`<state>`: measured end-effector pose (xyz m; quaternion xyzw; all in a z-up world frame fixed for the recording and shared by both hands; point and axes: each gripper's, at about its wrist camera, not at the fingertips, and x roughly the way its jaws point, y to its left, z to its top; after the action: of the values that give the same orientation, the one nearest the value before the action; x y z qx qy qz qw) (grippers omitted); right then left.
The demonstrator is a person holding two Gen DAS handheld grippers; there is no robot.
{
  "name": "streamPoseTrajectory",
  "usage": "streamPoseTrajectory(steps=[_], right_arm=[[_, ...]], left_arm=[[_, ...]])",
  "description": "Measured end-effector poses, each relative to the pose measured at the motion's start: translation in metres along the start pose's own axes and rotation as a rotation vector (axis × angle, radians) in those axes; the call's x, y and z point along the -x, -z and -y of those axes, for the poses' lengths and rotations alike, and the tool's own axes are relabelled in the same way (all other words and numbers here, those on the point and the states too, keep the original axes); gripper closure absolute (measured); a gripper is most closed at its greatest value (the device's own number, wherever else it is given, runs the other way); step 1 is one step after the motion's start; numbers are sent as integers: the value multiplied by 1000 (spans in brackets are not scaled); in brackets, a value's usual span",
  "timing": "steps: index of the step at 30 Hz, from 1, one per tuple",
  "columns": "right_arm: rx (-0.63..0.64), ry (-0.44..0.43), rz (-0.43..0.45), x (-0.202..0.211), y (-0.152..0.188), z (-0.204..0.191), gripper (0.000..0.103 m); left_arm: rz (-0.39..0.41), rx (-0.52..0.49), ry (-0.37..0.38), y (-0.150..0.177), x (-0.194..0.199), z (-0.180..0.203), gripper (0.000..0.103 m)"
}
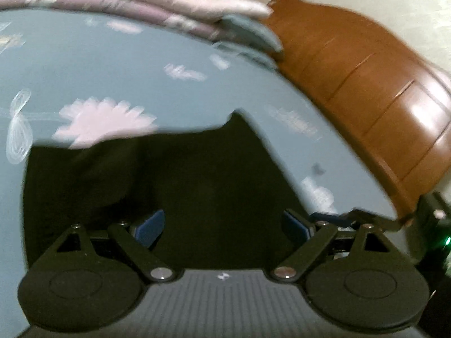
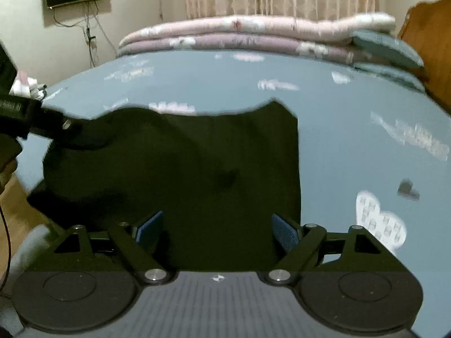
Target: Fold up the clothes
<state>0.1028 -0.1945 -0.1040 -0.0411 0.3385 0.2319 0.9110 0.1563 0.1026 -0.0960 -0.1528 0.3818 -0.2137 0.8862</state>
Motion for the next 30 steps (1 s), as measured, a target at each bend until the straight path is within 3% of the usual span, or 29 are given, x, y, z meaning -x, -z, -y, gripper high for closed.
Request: streamPoseTrajectory(steps=[4, 9, 14, 16, 19, 22, 24, 26, 30], right_arm=[[-19, -18, 11, -1, 12, 13, 16], [-26, -39, 90, 8, 3, 14, 16], [44, -70, 90, -3, 4, 1, 16], [53, -67, 64, -10, 12, 1, 15], [32, -88, 94, -8, 19, 8, 12], [-4, -105, 121, -5, 21, 12, 11], [-18, -99, 146, -2, 22, 13, 10], [-25, -86, 175, 2, 20, 16, 7], [-61, -82, 200, 7, 19, 24, 0]], left_arm=[[-13, -3, 14, 12, 18, -9, 14], [5, -93, -5, -14, 27, 25, 14], [19, -135, 59, -40, -7, 48, 12], [-15, -106, 34, -40, -24, 42, 12], [-80, -37, -28, -26, -36, 23, 13], [-92, -60, -32, -14, -24, 19, 13], [-111, -60, -68, -23, -18, 30, 13], [-87, -56, -27, -41, -15, 45, 13], [-54, -39, 147, -86, -44, 75, 12]])
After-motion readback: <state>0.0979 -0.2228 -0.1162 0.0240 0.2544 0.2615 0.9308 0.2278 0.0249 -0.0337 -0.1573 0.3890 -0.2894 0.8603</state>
